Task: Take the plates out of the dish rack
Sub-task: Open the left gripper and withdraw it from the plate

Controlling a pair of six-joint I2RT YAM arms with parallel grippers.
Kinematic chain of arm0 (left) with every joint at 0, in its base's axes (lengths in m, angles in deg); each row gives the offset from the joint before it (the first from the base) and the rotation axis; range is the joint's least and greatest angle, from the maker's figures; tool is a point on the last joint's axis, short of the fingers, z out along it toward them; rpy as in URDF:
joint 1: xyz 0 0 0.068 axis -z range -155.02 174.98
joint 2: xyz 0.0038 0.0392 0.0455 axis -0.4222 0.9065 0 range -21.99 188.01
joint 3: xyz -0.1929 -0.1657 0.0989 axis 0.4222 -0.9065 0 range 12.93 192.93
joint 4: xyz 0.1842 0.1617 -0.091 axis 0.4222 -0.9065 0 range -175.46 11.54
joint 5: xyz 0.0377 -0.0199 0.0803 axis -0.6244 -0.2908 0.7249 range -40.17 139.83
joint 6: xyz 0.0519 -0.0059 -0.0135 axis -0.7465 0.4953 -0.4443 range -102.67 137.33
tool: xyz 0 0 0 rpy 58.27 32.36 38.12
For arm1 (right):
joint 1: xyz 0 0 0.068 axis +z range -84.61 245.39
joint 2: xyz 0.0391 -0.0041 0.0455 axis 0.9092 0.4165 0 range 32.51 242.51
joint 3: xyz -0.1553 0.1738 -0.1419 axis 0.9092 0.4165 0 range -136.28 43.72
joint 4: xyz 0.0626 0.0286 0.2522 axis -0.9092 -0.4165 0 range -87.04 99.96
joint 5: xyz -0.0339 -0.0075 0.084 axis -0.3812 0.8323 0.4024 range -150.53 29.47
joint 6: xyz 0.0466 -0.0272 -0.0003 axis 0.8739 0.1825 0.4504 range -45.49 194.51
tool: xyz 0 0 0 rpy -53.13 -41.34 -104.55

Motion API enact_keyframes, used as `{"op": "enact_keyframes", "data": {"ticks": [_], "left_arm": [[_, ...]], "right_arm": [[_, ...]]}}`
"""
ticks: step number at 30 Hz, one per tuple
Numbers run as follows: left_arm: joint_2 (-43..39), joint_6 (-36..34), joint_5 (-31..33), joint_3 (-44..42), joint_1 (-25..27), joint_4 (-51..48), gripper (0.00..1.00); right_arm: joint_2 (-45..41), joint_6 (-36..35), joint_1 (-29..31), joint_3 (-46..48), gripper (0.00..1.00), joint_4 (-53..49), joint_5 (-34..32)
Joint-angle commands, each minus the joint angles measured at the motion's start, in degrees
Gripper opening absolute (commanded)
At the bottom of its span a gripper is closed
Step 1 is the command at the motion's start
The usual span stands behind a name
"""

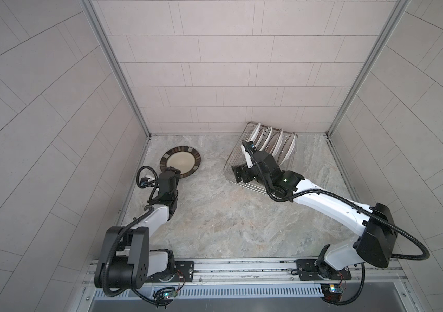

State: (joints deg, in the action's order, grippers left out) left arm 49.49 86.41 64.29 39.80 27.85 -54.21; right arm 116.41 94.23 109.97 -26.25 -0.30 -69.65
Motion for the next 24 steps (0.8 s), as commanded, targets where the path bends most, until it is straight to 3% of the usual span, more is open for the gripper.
{"op": "enact_keyframes", "data": {"ticks": [1, 8, 15, 19, 24], "left_arm": [[-3.25, -6.55, -0.53, 0.27, 2.4, -0.92, 1.0], [-8.24, -22.55, -5.18, 1.7, 10.86, 1.97, 1.0], [-8.34, -30.36, -21.73, 0.38, 12.74, 12.32, 1.0], [-7.79, -33.43, -22.13, 3.11, 15.72, 7.83, 1.0], [-6.61, -35.98, -17.95, 3.39, 20.83, 8.69, 1.0]], "right_arm": [[-2.71, 1.16, -0.3, 1.38, 0.98, 1.5, -6.54], [-1.24, 5.53, -3.87, -2.65, 1.0, -3.07, -12.23], [2.41, 7.23, -9.08, -7.38, 0.95, -5.56, -10.68], [5.76, 8.51, -12.45, -11.22, 0.83, -6.91, -10.95], [13.78, 11.08, -15.23, -21.55, 0.68, -15.26, -17.99]]}}
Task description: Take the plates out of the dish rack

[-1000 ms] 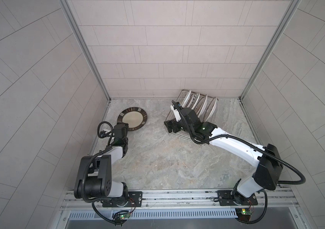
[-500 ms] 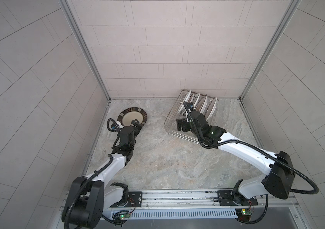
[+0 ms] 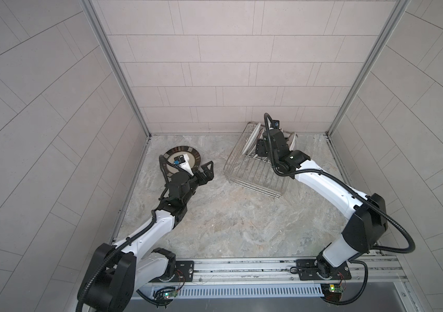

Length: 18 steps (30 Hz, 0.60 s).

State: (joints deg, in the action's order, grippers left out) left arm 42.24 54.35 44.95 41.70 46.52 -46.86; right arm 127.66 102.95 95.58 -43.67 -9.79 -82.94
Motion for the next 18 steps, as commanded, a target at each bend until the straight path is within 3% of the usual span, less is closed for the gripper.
{"op": "enact_keyframes", "data": {"ticks": [1, 10, 18], "left_arm": [[1.46, -4.8, 1.92, 1.91, 3.07, 1.49, 1.0], [9.65, -6.28, 2.19, 3.07, 4.03, 6.62, 1.0], [14.64, -6.2, -0.21, 4.93, 3.98, 7.89, 1.0]], "right_arm": [[4.31, 2.84, -1.23, -5.65, 0.67, -6.44, -5.2], [20.46, 5.36, -4.63, -21.45, 0.5, -13.6, -6.67], [24.91, 6.42, -6.01, -24.34, 0.39, -13.96, -7.49]]}}
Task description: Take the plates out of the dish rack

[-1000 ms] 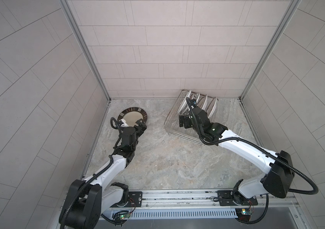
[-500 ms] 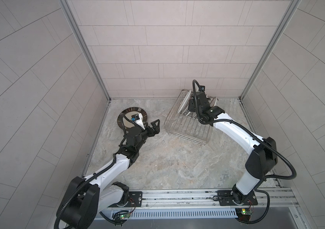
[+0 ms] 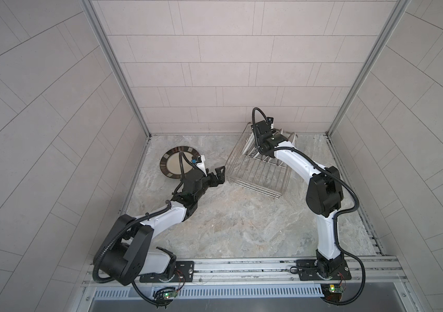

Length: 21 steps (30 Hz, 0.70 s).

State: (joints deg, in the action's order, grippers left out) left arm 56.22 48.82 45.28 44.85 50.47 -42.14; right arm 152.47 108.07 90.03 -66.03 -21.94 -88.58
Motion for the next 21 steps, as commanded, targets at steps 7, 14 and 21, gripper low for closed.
{"op": "enact_keyframes", "data": {"ticks": [7, 14, 21], "left_arm": [[3.11, 1.45, -2.4, 2.09, 0.08, 6.22, 1.0], [3.96, 1.95, -3.49, 2.01, 0.03, 6.99, 1.0], [3.17, 1.48, -2.68, 1.24, -0.09, 7.18, 1.0]], "right_arm": [[4.81, 1.94, -0.74, -7.25, 0.32, -5.56, -3.38], [7.04, 2.91, -0.81, -8.9, 0.3, -5.83, -2.88], [6.54, 1.79, -0.7, -10.9, 0.18, -6.39, -4.14]]}}
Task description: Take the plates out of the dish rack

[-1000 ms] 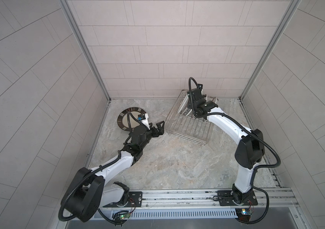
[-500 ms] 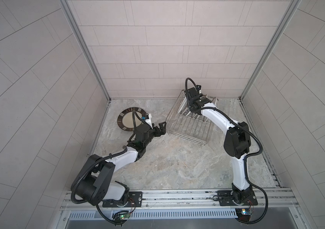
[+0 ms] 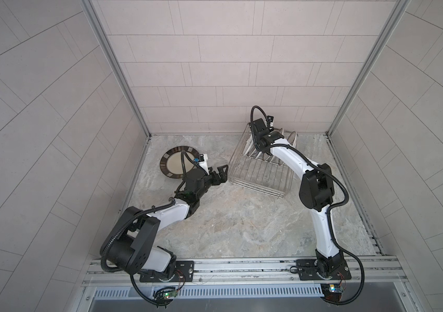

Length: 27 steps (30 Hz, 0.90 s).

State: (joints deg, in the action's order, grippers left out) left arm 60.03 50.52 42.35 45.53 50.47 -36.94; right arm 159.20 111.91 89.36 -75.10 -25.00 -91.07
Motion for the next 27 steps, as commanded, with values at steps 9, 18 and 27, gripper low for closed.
{"op": "enact_keyframes", "data": {"ticks": [9, 18, 27], "left_arm": [[0.6, -0.22, 0.56, 0.36, -0.1, 3.31, 1.0], [-0.45, -1.0, 1.71, -0.69, -0.13, 3.57, 1.0], [-0.11, -1.64, 2.39, -0.44, -0.17, 3.81, 1.0]], "right_arm": [[-2.53, -3.95, 1.14, -1.96, 0.14, -2.1, -3.3], [-6.84, -5.32, 1.01, -0.8, 0.09, -0.47, -1.92], [-10.84, -6.88, -0.34, 1.94, 0.09, 1.33, 3.5]]}}
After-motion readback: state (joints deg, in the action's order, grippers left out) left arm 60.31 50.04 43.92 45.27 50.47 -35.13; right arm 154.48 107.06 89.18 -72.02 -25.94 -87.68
